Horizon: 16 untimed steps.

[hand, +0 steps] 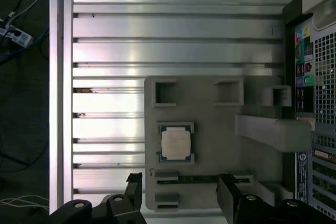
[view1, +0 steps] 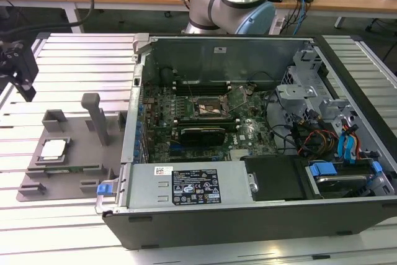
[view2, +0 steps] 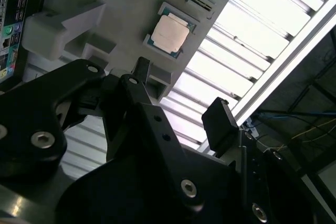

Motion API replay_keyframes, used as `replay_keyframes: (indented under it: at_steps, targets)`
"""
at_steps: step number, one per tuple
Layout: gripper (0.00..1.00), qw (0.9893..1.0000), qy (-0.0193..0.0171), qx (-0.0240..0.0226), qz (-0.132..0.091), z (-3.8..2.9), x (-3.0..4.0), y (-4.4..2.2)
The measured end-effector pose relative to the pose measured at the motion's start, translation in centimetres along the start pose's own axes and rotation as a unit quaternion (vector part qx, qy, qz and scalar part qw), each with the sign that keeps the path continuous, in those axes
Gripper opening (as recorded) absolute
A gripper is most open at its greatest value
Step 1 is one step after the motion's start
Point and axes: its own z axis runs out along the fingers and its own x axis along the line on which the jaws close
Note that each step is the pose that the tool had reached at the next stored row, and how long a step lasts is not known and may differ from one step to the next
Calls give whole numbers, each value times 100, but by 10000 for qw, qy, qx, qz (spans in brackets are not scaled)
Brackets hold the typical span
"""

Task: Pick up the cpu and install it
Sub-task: 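Pick up the cpu and move it towards the insertion slot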

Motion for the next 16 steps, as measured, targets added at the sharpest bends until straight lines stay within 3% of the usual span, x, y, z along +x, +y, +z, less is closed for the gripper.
replay_keyframes:
  at_steps: [10, 16]
  targets:
    - [68, 10000, 0, 0, 0, 87, 2, -1]
    - [68, 10000, 0, 0, 0, 189, 5, -3]
